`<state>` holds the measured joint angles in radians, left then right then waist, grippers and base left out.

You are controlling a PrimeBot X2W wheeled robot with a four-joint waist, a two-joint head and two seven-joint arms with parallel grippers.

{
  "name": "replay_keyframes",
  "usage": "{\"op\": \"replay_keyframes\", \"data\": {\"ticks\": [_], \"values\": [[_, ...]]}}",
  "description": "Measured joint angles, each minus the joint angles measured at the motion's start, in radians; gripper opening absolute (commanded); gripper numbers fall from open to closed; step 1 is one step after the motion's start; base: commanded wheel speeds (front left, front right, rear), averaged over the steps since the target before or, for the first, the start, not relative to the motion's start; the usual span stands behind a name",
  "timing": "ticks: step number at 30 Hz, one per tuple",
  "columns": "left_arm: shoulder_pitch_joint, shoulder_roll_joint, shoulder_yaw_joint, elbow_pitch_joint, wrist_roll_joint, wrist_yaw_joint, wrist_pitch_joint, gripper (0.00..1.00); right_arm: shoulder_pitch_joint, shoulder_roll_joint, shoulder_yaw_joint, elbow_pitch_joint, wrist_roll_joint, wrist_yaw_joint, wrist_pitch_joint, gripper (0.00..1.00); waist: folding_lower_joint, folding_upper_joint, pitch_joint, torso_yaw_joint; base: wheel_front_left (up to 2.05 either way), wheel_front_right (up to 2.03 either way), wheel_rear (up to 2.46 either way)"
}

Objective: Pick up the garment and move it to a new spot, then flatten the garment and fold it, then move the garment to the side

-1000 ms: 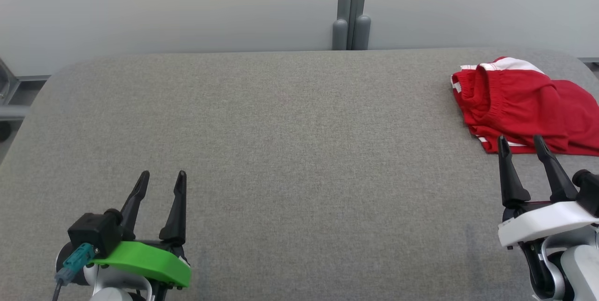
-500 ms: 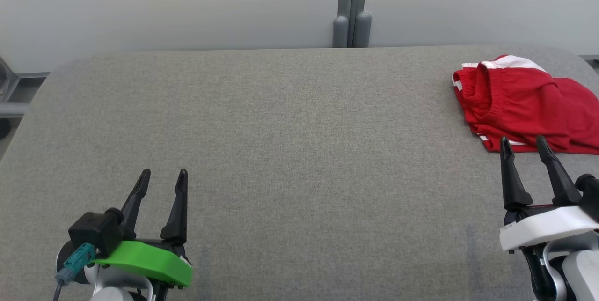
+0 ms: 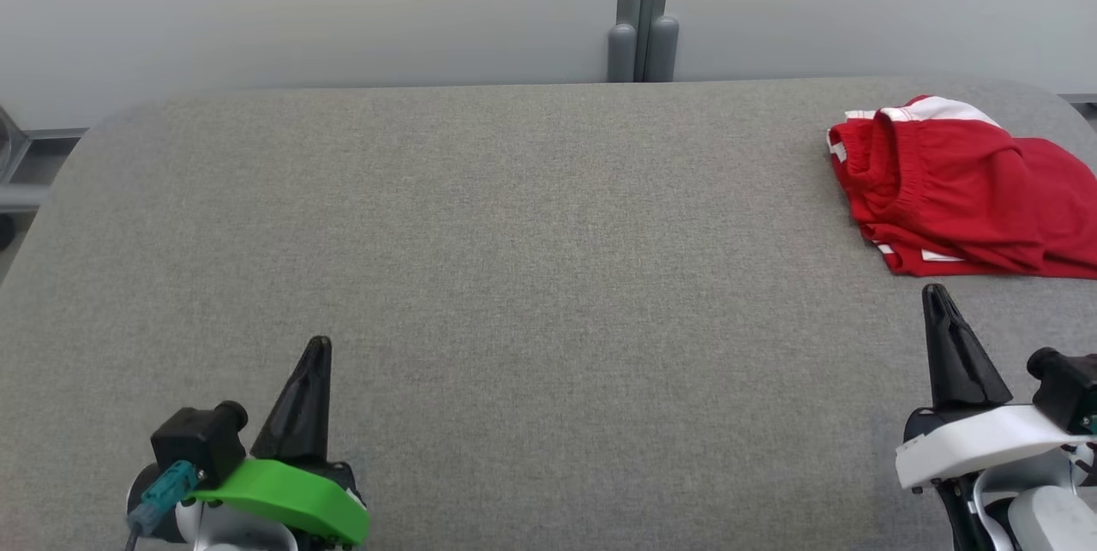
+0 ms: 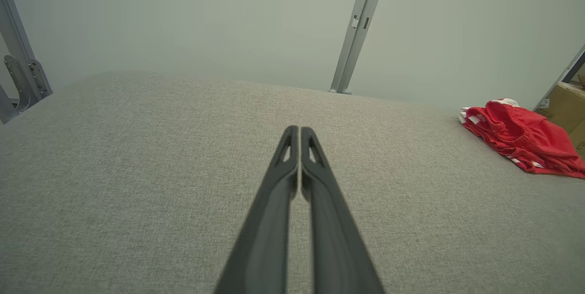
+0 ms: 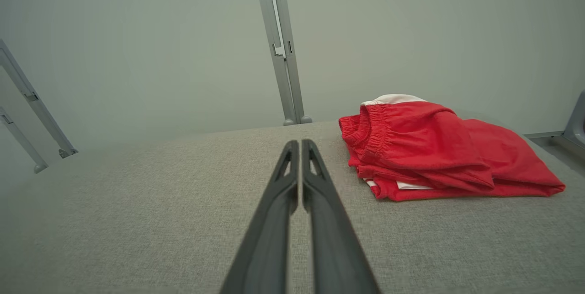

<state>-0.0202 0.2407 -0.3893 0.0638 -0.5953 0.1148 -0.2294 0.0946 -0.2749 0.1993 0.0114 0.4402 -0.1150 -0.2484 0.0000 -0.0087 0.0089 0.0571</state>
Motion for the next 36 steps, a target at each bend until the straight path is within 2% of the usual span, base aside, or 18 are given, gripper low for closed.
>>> {"op": "replay_keyframes", "data": {"ticks": [9, 36], "values": [[0.011, -0.011, 0.017, 0.002, -0.076, -0.010, 0.010, 0.00, 0.009, 0.020, -0.001, 0.001, 0.071, 0.015, 0.003, 0.00, 0.0000, 0.0000, 0.000, -0.005, 0.00, 0.00, 0.00], [0.011, -0.057, 0.129, 0.033, -0.340, -0.063, 0.093, 0.00, -0.006, 0.062, -0.076, 0.040, 0.397, 0.059, 0.084, 0.00, 0.0000, 0.0001, 0.000, -0.019, 0.00, 0.00, 0.00]]}}
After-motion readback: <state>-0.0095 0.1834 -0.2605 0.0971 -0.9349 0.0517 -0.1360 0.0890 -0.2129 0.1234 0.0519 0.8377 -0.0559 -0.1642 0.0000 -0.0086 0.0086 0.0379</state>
